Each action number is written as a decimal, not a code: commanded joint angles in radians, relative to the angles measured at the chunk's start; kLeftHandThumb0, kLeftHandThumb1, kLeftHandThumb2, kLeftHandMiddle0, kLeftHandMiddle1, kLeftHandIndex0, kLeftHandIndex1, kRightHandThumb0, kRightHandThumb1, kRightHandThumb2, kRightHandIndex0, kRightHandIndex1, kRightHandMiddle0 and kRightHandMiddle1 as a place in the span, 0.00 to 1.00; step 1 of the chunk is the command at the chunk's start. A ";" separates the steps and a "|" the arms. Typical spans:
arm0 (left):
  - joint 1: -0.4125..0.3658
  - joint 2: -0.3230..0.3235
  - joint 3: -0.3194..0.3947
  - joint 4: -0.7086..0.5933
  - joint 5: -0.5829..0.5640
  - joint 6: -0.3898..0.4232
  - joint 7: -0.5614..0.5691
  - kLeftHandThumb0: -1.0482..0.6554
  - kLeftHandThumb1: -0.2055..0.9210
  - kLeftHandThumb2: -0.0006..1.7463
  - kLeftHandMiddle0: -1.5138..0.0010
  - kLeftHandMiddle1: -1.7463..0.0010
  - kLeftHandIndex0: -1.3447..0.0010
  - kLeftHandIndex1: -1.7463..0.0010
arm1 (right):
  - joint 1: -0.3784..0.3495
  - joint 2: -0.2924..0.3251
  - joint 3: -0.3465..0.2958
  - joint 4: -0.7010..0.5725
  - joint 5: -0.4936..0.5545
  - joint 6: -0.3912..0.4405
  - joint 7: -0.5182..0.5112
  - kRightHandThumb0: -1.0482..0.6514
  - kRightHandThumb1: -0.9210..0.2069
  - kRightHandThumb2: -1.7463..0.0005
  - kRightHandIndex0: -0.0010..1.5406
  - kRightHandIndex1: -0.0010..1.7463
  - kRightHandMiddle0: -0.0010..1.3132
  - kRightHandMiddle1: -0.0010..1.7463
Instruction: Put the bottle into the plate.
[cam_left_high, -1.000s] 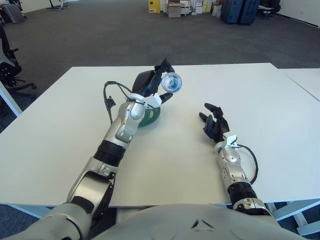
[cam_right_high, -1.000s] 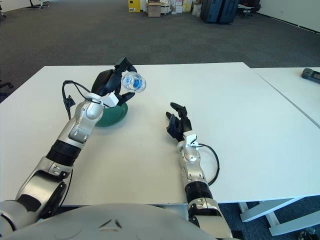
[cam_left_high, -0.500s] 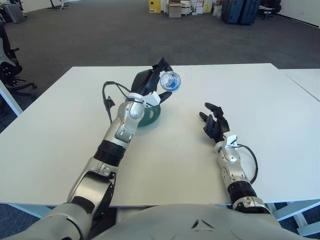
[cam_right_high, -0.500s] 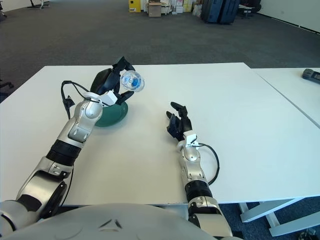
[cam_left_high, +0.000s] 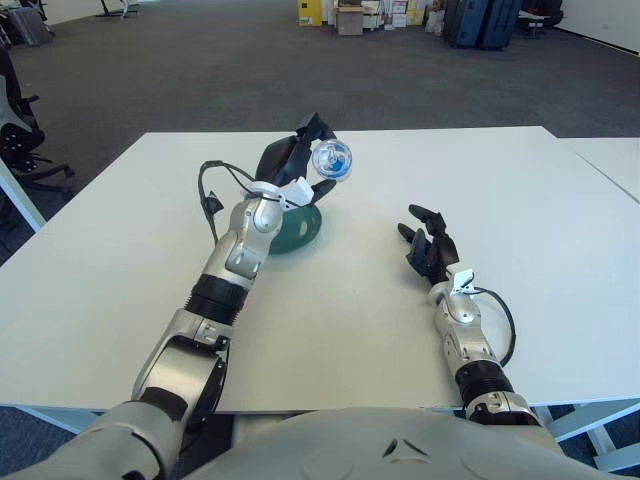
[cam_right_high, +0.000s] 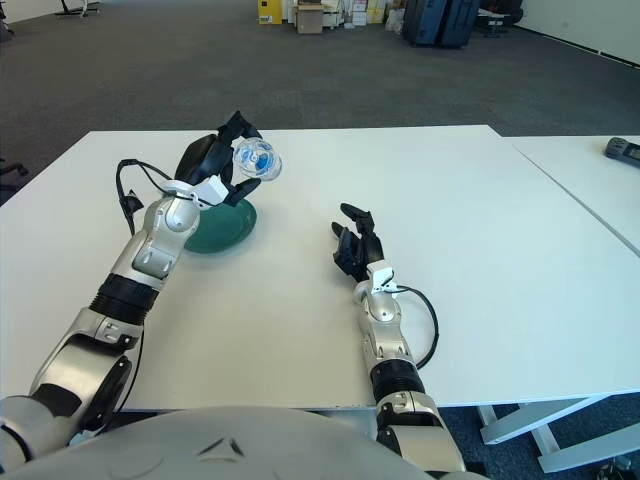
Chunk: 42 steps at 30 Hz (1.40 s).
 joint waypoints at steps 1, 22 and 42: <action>-0.049 0.014 0.023 0.018 -0.012 -0.012 0.034 0.34 0.48 0.74 0.24 0.00 0.56 0.00 | 0.067 -0.002 -0.009 0.093 0.014 0.051 0.007 0.07 0.00 0.44 0.37 0.01 0.00 0.45; -0.039 0.049 0.037 0.131 -0.034 -0.086 0.069 0.35 0.50 0.72 0.25 0.00 0.57 0.00 | 0.064 -0.015 -0.025 0.113 0.024 0.022 0.035 0.09 0.00 0.44 0.41 0.04 0.00 0.48; -0.008 0.074 0.049 0.207 -0.039 -0.110 0.088 0.35 0.51 0.71 0.26 0.00 0.58 0.00 | 0.062 -0.024 -0.031 0.125 0.023 -0.001 0.041 0.09 0.00 0.43 0.41 0.04 0.00 0.46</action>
